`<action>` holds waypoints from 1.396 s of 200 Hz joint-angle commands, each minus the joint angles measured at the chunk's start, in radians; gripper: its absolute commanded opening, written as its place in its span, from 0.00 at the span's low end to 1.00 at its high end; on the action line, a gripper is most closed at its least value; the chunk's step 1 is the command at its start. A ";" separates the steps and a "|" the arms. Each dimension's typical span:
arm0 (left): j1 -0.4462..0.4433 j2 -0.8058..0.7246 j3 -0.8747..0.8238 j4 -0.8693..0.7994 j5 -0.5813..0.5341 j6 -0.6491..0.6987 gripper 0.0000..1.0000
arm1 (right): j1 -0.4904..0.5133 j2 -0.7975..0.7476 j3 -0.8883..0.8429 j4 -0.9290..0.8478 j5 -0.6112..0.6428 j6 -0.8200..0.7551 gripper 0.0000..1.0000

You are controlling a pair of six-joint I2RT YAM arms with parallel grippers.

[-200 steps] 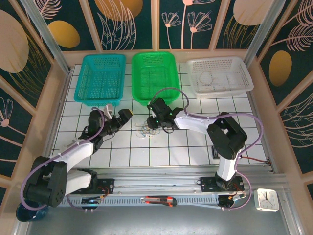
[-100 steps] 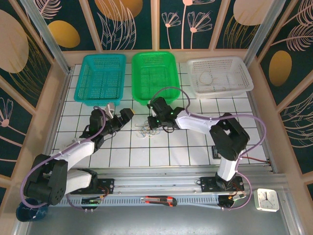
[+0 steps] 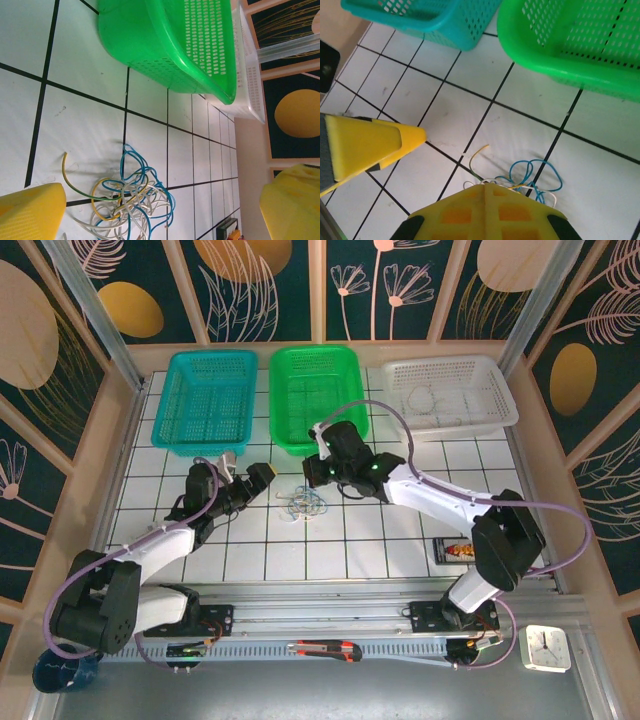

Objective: Untangle the cables

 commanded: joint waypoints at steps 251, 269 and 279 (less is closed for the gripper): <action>-0.005 -0.052 -0.030 0.018 -0.073 -0.009 0.99 | 0.228 0.247 0.042 -0.062 0.191 0.051 0.31; -0.006 -0.054 -0.030 0.017 -0.073 -0.009 0.99 | 0.225 0.252 0.046 -0.064 0.205 0.051 0.31; -0.006 -0.055 -0.030 0.015 -0.073 -0.009 0.99 | 0.225 0.248 0.046 -0.063 0.212 0.051 0.31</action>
